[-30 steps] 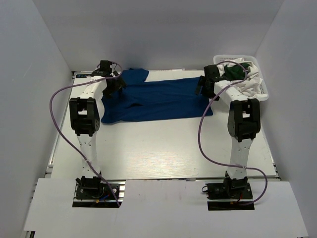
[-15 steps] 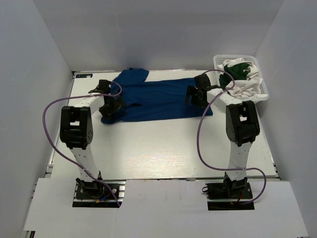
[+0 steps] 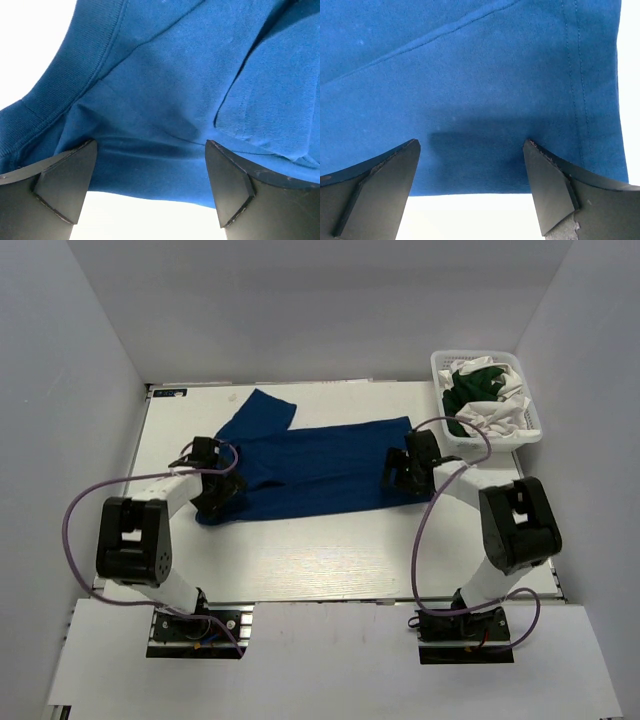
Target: Fold and stack the t-shirts
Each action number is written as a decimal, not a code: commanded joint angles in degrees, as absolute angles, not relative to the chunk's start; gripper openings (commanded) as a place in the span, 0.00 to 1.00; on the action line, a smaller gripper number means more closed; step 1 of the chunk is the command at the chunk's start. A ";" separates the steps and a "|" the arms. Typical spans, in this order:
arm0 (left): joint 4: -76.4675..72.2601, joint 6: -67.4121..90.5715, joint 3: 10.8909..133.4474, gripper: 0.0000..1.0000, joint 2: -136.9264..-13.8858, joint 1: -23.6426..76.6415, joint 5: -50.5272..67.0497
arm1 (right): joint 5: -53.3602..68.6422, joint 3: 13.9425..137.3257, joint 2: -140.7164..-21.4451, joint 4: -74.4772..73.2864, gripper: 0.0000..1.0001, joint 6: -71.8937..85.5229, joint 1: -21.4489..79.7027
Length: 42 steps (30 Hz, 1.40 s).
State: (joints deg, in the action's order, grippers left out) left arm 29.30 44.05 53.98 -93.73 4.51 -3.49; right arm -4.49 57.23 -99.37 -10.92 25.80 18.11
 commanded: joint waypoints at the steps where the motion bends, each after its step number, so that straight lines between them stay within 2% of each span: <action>1: 39.81 47.37 44.06 1.00 -88.11 5.19 -6.33 | -3.17 46.27 -94.00 -17.66 0.90 28.21 19.51; 7: 44.65 47.21 39.81 1.00 -69.81 5.19 -3.71 | -2.99 40.34 -81.75 -19.24 0.90 26.55 23.28; 12: 36.22 44.48 39.20 1.00 -64.78 6.32 7.89 | -0.79 44.12 -78.31 -18.11 0.90 26.10 25.48; 18: 33.41 42.01 43.59 1.00 -73.46 8.96 7.21 | -0.62 46.31 -80.23 -14.77 0.90 26.98 25.93; 25: 27.25 40.87 47.02 1.00 -85.07 12.04 11.59 | 1.67 48.07 -84.90 -15.12 0.90 27.25 25.84; 31: 24.79 40.87 52.11 1.00 -91.40 13.89 9.50 | 1.06 48.78 -86.57 -15.38 0.90 27.16 25.67; 42: 27.15 39.56 70.83 1.00 -103.44 14.94 7.21 | 0.26 49.57 -87.98 -16.70 0.90 27.33 25.49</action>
State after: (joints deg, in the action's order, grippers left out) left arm 26.50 40.93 67.11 -102.50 14.66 7.90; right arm 0.49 47.24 -87.15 -16.25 26.83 25.74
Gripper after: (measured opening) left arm 0.996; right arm 0.901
